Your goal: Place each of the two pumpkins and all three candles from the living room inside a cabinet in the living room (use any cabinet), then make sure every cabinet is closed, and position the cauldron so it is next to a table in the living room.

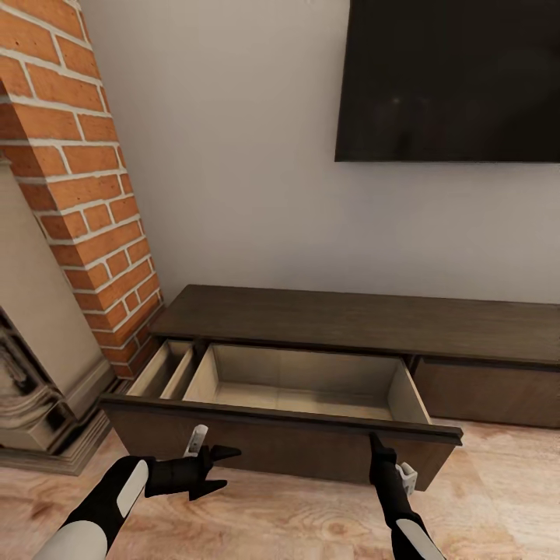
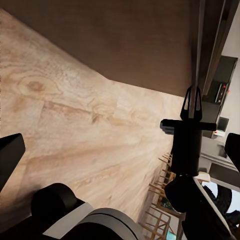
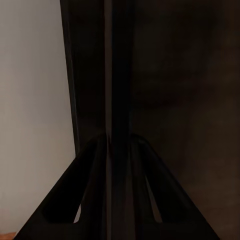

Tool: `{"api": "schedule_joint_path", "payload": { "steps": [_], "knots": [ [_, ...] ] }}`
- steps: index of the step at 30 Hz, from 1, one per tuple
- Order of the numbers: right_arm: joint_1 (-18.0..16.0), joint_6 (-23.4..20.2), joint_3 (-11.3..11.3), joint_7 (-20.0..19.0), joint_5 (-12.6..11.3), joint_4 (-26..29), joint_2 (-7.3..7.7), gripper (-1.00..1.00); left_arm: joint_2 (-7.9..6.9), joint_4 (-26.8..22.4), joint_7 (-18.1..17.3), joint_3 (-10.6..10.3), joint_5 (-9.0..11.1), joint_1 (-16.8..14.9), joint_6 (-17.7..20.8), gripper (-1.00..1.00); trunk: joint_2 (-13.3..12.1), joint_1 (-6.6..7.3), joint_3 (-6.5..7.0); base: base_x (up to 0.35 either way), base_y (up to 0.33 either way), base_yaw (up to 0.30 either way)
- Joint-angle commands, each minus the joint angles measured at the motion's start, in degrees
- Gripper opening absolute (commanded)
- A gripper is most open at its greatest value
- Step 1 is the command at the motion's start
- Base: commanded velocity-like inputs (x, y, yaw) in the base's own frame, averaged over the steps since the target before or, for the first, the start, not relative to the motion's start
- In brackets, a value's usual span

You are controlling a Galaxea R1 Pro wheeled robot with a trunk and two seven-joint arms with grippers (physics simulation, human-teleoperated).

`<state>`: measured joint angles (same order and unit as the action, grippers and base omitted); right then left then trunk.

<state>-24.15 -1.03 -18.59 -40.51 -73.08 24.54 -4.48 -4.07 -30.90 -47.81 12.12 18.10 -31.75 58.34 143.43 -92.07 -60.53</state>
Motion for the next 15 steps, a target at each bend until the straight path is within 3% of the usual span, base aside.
{"api": "schedule_joint_path", "payload": {
  "steps": [1, 7, 15],
  "knots": [
    [-0.02, -0.12, -1.01, -0.62, -1.19, 0.33, 0.88, -1.00, -0.02, -0.01, 0.00, 0.01, 0.00, 0.02, 0.02, 1.00, 0.01, 0.01, 0.00, -0.011, 0.000, 0.000],
    [-0.02, -0.11, -1.01, -0.62, -1.19, 0.33, 0.88, -1.00, -0.03, -0.04, 0.00, 0.01, 0.00, 0.02, 0.02, 1.00, 0.01, 0.01, 0.00, -0.005, 0.000, 0.000],
    [-0.02, -0.12, -1.01, -0.62, -1.19, 0.33, 0.88, -1.00, -0.02, -0.01, 0.02, 0.01, 0.00, 0.03, 0.02, 1.00, 0.01, 0.01, 0.00, -0.102, 0.000, 0.000]
  ]
}}
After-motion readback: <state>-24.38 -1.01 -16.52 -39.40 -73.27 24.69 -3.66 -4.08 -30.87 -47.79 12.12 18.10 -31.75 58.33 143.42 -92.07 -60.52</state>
